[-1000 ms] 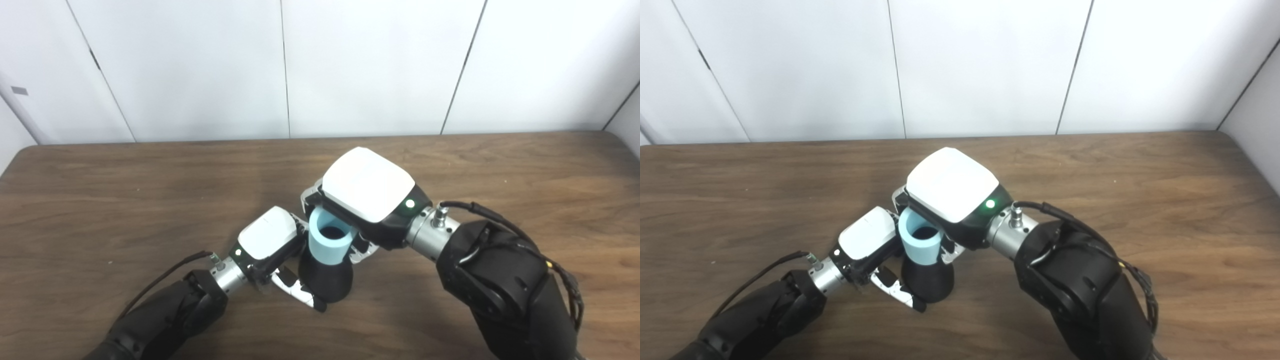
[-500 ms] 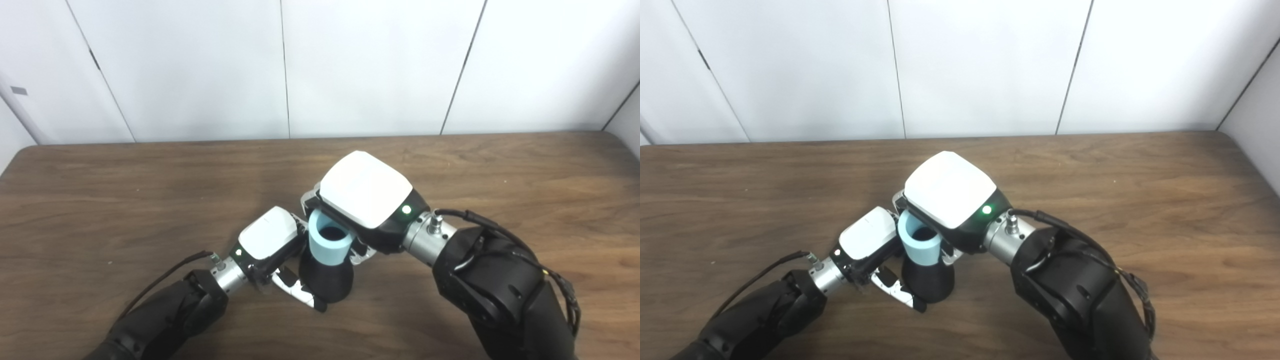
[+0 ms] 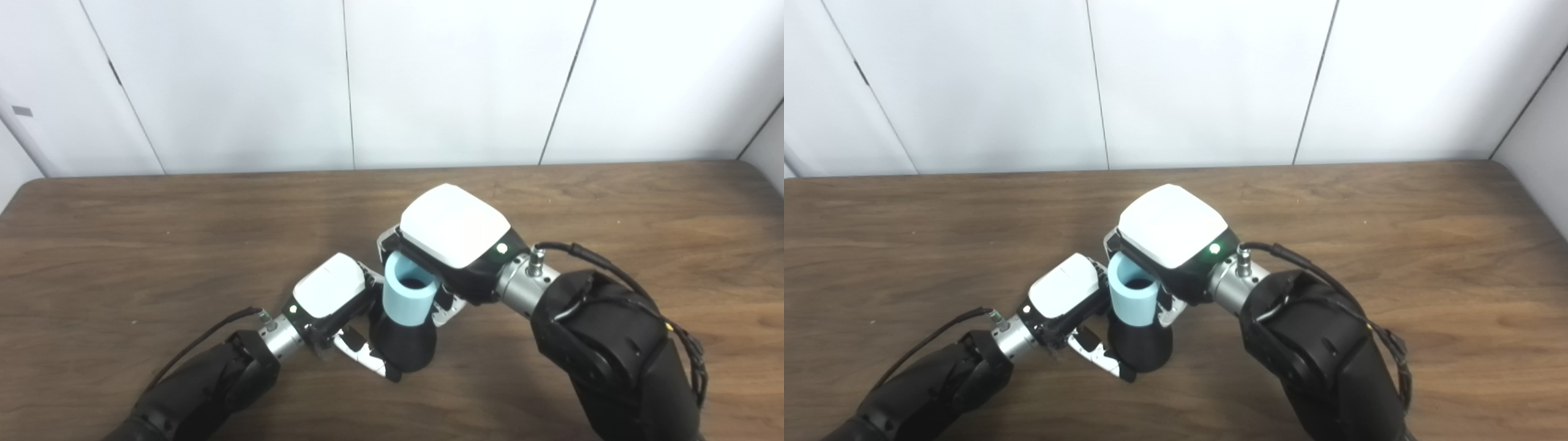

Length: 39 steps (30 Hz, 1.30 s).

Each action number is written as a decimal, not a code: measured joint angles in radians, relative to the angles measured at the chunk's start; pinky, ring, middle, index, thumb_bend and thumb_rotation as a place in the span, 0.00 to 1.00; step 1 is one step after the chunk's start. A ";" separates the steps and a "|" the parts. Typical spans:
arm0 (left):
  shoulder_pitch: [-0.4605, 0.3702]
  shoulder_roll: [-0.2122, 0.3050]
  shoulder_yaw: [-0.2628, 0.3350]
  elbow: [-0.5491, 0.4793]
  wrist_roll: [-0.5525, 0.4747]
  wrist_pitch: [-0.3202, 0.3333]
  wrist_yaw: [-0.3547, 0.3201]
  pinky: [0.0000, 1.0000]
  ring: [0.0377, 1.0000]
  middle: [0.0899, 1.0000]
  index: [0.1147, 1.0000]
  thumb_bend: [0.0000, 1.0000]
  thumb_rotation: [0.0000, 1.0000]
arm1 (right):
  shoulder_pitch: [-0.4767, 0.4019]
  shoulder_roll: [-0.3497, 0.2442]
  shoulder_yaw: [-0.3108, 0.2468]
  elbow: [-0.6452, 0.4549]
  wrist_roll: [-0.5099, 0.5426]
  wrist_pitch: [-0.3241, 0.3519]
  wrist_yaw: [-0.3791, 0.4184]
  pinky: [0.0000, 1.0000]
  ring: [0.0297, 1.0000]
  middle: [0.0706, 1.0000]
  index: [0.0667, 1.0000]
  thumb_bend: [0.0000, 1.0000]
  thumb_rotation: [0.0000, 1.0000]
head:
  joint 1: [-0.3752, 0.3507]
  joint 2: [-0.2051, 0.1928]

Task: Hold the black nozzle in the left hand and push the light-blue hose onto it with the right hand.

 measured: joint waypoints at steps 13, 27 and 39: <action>0.001 -0.002 0.003 0.000 0.004 0.000 -0.001 0.21 0.25 0.34 0.45 0.52 0.00 | -0.015 0.003 0.040 -0.020 -0.064 -0.005 0.043 0.23 0.26 0.36 0.45 0.53 0.00 | 0.000 -0.002; 0.007 -0.004 0.019 -0.001 0.012 -0.003 -0.009 0.20 0.23 0.33 0.44 0.52 0.00 | 0.078 -0.017 0.046 -0.009 -0.098 -0.091 -0.177 0.16 0.20 0.43 0.44 0.53 0.00 | 0.008 0.000; 0.009 -0.004 0.020 -0.001 0.012 -0.003 -0.011 0.16 0.19 0.38 0.42 0.52 0.00 | 0.095 -0.020 0.046 0.005 -0.090 -0.086 -0.216 0.17 0.22 0.43 0.44 0.53 0.00 | 0.009 0.005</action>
